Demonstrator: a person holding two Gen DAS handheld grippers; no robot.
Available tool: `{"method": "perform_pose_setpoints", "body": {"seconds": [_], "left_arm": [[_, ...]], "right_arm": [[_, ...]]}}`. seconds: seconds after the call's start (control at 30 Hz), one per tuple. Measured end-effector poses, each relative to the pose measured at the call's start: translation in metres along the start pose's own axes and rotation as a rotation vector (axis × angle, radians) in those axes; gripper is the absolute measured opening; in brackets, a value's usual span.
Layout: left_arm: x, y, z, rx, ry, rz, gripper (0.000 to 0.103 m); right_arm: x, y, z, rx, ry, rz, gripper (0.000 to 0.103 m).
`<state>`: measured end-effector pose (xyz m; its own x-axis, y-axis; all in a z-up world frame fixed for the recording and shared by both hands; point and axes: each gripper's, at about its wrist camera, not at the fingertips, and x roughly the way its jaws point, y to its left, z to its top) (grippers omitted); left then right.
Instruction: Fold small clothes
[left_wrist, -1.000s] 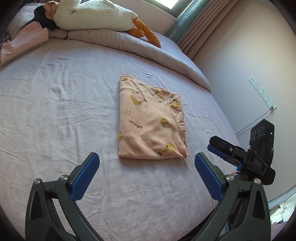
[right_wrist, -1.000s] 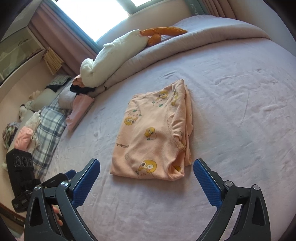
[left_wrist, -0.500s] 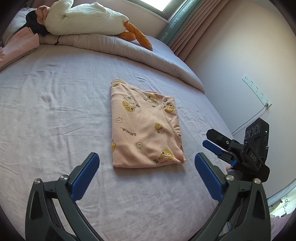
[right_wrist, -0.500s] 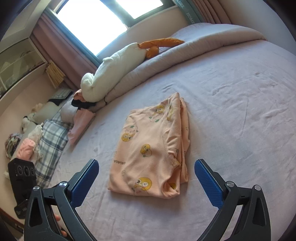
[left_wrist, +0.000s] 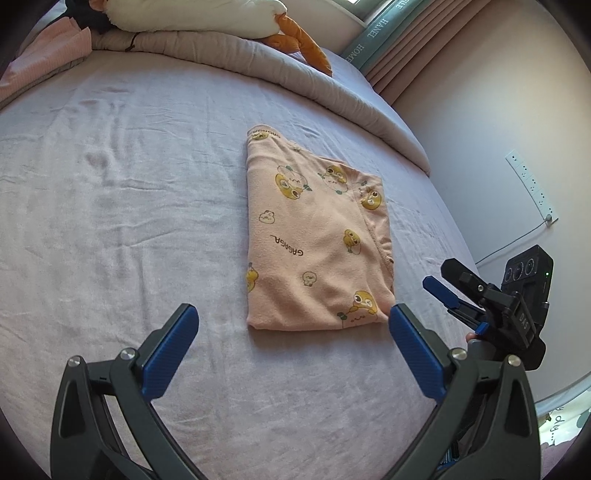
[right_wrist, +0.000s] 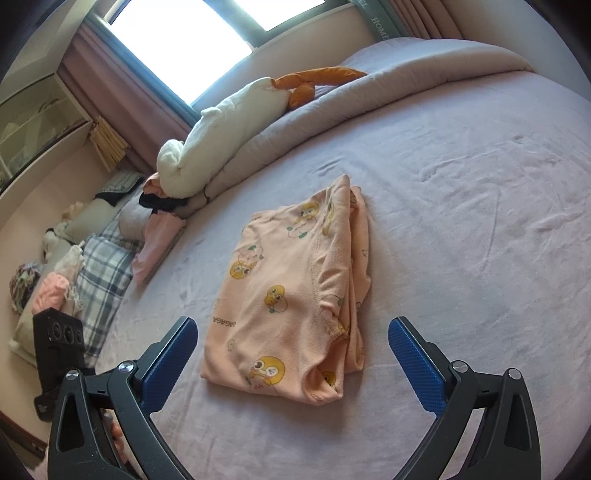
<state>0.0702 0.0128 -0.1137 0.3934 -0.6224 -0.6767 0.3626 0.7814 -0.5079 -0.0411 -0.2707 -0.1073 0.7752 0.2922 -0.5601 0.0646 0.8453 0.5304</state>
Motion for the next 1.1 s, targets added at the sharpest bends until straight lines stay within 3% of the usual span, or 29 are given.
{"method": "perform_pose_setpoints", "body": {"seconds": [0.73, 1.1], "left_arm": [[0.047, 0.020, 0.033, -0.041, 0.100, -0.084, 0.103], [0.078, 0.021, 0.049, -0.018, 0.155, -0.121, 0.103]], "right_arm": [[0.027, -0.032, 0.008, 0.115, 0.112, 0.047, 0.102], [0.048, -0.034, 0.018, 0.104, 0.158, 0.086, 0.102]]}}
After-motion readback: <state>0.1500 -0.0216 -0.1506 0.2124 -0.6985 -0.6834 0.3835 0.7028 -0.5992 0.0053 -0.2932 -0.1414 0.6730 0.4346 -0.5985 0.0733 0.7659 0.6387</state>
